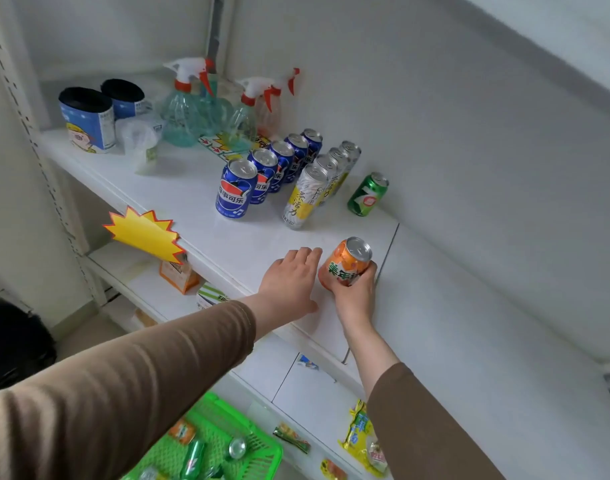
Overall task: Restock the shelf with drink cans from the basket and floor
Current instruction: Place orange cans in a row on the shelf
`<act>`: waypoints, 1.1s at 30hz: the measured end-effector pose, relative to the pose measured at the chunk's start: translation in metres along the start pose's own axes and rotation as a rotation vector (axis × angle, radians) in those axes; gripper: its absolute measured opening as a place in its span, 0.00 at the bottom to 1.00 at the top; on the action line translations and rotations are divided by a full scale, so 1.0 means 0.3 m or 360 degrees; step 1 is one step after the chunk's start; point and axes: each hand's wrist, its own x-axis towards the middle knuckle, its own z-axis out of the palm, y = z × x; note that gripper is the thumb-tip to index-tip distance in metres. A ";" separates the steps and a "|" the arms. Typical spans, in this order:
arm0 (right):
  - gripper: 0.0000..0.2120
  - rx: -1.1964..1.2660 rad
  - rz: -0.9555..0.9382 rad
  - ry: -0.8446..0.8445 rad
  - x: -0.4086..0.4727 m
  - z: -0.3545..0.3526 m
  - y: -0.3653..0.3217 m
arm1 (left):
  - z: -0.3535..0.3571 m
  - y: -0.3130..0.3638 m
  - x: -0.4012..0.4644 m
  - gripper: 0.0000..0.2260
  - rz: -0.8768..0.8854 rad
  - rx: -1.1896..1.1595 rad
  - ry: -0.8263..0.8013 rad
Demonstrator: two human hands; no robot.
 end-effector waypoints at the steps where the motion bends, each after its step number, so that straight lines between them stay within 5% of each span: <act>1: 0.36 -0.0005 -0.0005 0.0022 0.015 0.000 -0.003 | 0.008 0.000 0.010 0.47 0.0007 -0.0006 0.0002; 11: 0.39 0.0128 0.0276 0.0157 0.439 -0.008 0.073 | 0.058 0.054 0.212 0.45 0.0055 -0.0002 0.0040; 33: 0.37 0.0148 0.0345 0.0284 0.807 -0.093 0.011 | 0.190 0.120 0.467 0.41 0.0135 0.0067 0.0093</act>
